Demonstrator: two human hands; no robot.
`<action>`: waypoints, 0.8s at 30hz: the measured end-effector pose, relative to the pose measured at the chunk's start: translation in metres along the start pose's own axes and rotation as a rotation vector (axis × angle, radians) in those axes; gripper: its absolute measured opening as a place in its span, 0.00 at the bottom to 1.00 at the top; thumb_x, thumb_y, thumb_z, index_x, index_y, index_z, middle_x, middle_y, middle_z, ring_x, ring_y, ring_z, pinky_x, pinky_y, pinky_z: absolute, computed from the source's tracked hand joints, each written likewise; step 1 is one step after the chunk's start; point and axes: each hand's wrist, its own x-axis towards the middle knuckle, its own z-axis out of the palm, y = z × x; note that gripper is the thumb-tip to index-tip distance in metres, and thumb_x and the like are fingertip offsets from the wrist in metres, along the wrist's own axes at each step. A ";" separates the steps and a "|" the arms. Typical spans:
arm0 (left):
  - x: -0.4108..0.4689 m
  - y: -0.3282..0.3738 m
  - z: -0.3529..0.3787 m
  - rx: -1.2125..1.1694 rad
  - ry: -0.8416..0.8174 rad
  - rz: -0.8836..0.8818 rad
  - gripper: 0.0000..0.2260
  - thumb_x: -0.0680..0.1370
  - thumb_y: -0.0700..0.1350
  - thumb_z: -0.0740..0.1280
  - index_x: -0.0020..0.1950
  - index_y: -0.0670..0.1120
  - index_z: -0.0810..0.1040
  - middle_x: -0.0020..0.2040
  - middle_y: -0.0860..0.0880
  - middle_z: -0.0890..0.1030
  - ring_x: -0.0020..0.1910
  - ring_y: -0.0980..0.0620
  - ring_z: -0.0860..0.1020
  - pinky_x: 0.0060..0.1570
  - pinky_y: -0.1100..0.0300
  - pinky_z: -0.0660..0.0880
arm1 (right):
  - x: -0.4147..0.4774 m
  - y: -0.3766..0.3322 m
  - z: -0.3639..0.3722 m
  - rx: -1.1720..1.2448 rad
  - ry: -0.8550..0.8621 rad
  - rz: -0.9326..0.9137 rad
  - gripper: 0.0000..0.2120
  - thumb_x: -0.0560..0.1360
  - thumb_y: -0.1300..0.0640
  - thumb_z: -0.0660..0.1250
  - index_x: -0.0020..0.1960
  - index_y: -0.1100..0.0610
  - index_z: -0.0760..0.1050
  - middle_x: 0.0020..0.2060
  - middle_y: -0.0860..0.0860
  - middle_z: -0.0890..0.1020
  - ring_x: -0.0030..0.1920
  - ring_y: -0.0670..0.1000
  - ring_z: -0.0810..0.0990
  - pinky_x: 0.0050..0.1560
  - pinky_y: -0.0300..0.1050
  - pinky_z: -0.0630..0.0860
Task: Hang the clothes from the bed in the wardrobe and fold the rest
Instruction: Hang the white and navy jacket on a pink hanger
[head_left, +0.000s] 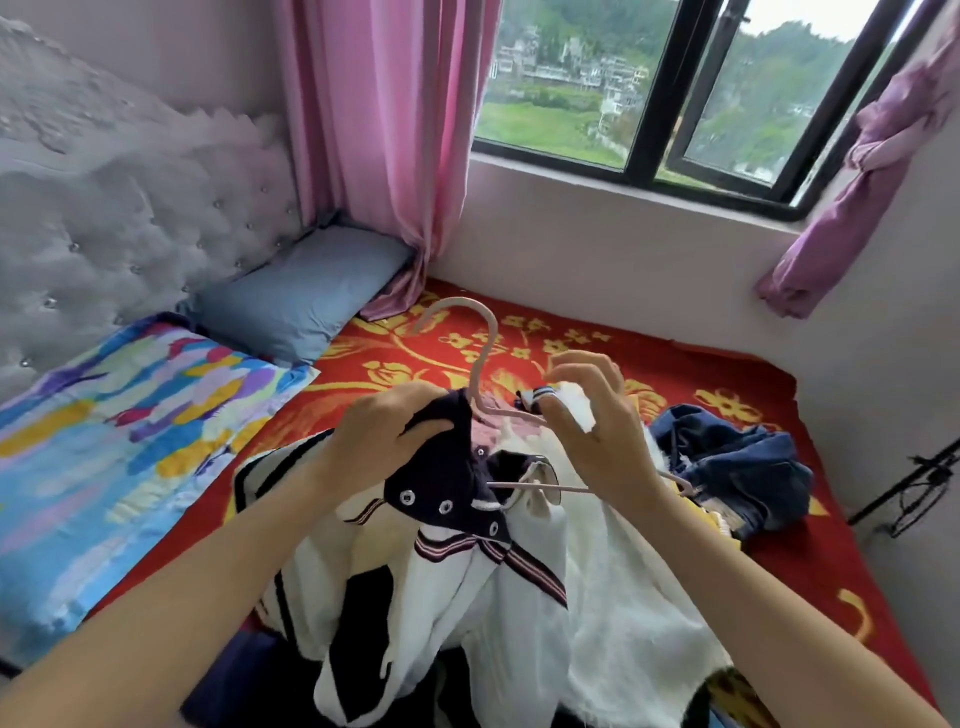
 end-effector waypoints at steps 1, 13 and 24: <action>-0.002 -0.005 -0.003 -0.004 0.013 -0.024 0.10 0.73 0.37 0.71 0.53 0.38 0.81 0.46 0.43 0.83 0.43 0.43 0.82 0.44 0.55 0.75 | -0.011 0.008 -0.007 -0.052 0.099 -0.127 0.09 0.77 0.58 0.63 0.47 0.64 0.75 0.46 0.55 0.77 0.49 0.51 0.74 0.54 0.35 0.67; 0.013 -0.008 -0.043 -0.269 0.219 -0.065 0.17 0.70 0.32 0.71 0.50 0.53 0.81 0.39 0.70 0.79 0.43 0.75 0.75 0.43 0.80 0.68 | -0.023 0.108 -0.020 0.287 0.055 0.887 0.11 0.74 0.73 0.58 0.43 0.64 0.78 0.37 0.56 0.79 0.39 0.51 0.76 0.40 0.41 0.69; 0.012 -0.002 -0.075 -0.398 0.268 -0.089 0.21 0.70 0.34 0.72 0.43 0.64 0.78 0.37 0.72 0.78 0.39 0.72 0.76 0.41 0.79 0.69 | 0.015 0.080 0.030 -0.137 -0.901 0.351 0.18 0.72 0.75 0.57 0.56 0.64 0.78 0.42 0.51 0.77 0.39 0.47 0.71 0.38 0.34 0.67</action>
